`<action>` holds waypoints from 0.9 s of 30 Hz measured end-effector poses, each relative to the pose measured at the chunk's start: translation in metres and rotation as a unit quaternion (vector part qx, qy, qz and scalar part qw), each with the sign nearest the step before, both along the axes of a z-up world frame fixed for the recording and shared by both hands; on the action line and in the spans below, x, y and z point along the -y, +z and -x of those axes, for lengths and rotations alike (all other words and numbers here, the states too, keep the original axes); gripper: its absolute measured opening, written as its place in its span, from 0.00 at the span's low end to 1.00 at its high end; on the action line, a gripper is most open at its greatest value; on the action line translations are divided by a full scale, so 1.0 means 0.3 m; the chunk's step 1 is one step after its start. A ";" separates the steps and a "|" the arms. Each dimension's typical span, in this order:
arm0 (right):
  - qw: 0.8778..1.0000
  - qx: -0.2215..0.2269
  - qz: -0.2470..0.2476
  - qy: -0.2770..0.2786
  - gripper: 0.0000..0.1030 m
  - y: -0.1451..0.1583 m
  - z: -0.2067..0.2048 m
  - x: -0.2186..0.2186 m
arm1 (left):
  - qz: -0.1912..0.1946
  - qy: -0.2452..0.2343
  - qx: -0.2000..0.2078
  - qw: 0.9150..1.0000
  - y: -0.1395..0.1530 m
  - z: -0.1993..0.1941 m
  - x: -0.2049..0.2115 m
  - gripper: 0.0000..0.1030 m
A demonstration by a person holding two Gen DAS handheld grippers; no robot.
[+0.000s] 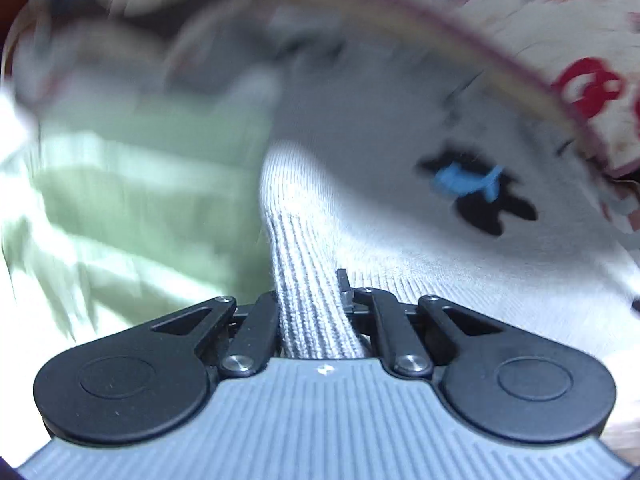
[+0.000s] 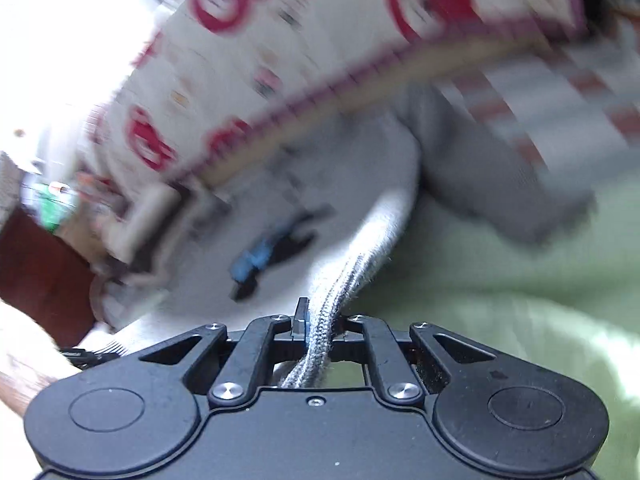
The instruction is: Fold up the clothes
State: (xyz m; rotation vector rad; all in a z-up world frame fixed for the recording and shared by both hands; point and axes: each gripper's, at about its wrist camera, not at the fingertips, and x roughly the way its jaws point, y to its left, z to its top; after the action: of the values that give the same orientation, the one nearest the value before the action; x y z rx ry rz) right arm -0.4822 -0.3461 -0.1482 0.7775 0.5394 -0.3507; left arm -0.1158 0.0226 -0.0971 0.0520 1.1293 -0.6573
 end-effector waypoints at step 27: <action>0.984 -0.128 0.107 -0.066 0.42 0.075 -0.003 0.279 | -0.020 -0.099 0.118 0.988 0.228 -0.058 0.273 0.30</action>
State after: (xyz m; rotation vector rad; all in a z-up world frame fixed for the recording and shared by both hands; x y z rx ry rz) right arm -0.4812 -0.4299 -0.1258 0.5629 0.6804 -0.6266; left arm -0.0984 -0.0592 -0.0287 0.2736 0.9156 -0.7833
